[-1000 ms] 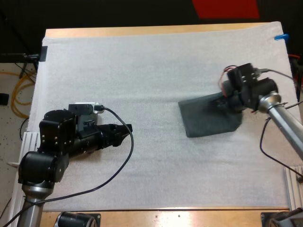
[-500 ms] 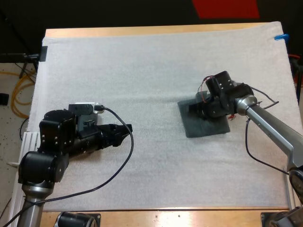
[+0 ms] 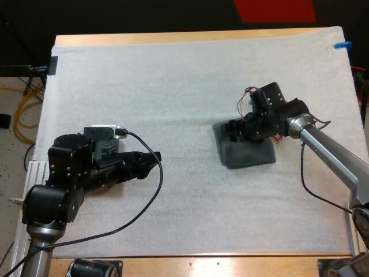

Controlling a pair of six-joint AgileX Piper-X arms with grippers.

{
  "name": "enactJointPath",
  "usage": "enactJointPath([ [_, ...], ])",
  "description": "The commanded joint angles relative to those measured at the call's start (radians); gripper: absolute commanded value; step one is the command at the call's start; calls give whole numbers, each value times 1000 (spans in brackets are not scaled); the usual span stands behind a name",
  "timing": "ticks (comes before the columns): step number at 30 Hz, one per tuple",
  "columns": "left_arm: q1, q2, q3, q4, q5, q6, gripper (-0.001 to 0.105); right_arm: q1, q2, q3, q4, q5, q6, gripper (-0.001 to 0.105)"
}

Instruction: Pick towel from pile fold and stack

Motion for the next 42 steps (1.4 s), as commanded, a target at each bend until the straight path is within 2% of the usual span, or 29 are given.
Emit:
enactJointPath([
  [1, -4, -7, -6, -2, 7, 5, 72, 2, -21, -13, -5, -16, -21, 78],
  [6, -4, -7, -6, -2, 7, 37, 72, 2, -97, -14, 14, -7, -65, 78],
  [11, -4, 8, 14, -44, 14, 49, 72, 2, -244, -14, 102, 106, -156, 78],
  [18, -10, 106, 49, -174, 71, -11, 73, 2, -499, -9, 224, 189, -199, 78],
  [23, -82, 214, 49, -271, 66, -39, 73, 2, -650, -9, 295, 233, -192, 78],
  [28, -194, 363, 49, -414, 0, -124, 73, 2, -780, -9, 417, 270, -187, 78],
  [34, -246, 563, 49, -603, -1, -242, 73, 2, -893, -9, 531, 277, -159, 78],
  [42, -280, 792, 44, -763, 31, -386, 73, 2, -994, -9, 596, 327, -128, 78],
])
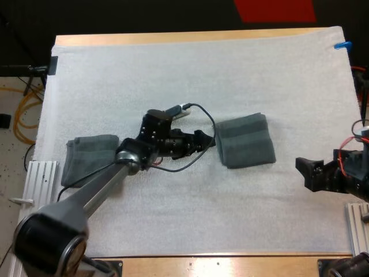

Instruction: Pick towel from pile fold and stack

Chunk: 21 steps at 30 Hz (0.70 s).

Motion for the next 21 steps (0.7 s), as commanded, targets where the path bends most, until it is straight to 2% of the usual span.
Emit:
enactJointPath([
  [1, -12, 25, -6, -28, 7, -35, 73, 2, -14, -4, 7, 6, 1, 78],
  [6, -26, 120, -24, -74, 16, -114, 73, 2, -23, -4, 18, 28, 1, 78],
  [11, -35, 163, -67, -71, 31, -134, 73, 2, -23, -4, 19, 28, 1, 78],
  [21, -119, 223, -154, -53, 0, -242, 72, 2, -23, -4, 19, 28, 1, 78],
])
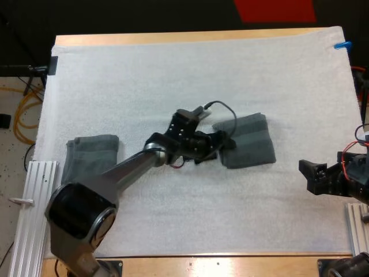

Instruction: Pick towel from pile fold and stack

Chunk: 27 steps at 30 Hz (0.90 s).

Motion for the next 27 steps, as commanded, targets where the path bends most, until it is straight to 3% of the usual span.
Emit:
enactJointPath([
  [1, -13, 4, -24, 11, -17, -21, 72, 2, -2, -4, 2, 2, 1, 78],
  [6, -37, 51, -124, 155, -49, -10, 71, 2, -2, -4, 2, 2, 16, 78],
  [12, -51, 109, -226, 230, -4, -12, 66, 2, -2, -4, 2, 2, 22, 78],
  [17, -62, 125, -251, 229, 15, -13, 50, 2, -2, -4, 2, 2, 22, 78],
  [20, -62, 125, -251, 229, 15, -13, 34, 2, -2, -4, 2, 2, 22, 78],
  [23, -62, 125, -251, 229, 17, 3, 4, 2, -2, -4, 2, 2, 22, 78],
  [27, -58, 109, -251, 252, 19, 142, 0, 2, -2, -4, 2, 2, 22, 78],
])
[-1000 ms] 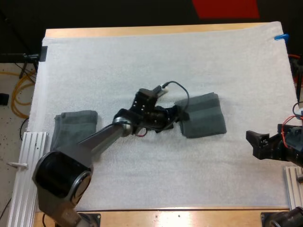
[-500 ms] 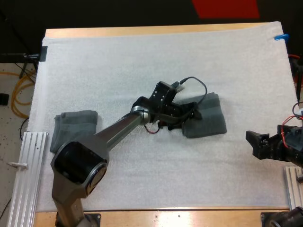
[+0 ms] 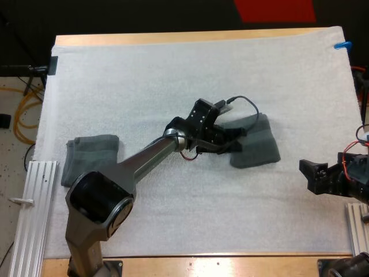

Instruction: Pick towel from pile fold and stack

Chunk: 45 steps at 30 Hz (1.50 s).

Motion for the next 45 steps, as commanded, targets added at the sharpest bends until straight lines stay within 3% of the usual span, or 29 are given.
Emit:
enactJointPath([
  [1, 6, -26, -7, 32, 4, 68, 0, 2, -2, -4, 1, 2, 1, 78],
  [5, 52, -87, -9, 157, -4, 238, 0, 2, -2, -4, -12, 0, 1, 78],
  [8, 108, -155, -9, 324, -52, 413, 0, 2, 1, -4, -28, -27, -1, 78],
  [13, 228, -276, -9, 622, -231, 701, 0, 2, 1, -4, -79, -60, -2, 78],
  [19, 362, -403, -9, 836, -405, 912, 0, 2, 11, -4, -114, -60, -2, 78],
  [22, 441, -456, -9, 886, -470, 974, 0, 2, 31, -4, -111, -79, -2, 78],
  [31, 676, -502, -9, 939, -527, 1067, 0, 2, 94, -4, -111, -195, -2, 78],
  [35, 734, -502, -9, 941, -576, 1089, 0, 2, 103, -4, -114, -195, -2, 78],
  [45, 791, -442, -9, 913, -580, 1107, 1, 2, 103, -4, -119, -240, -2, 78],
])
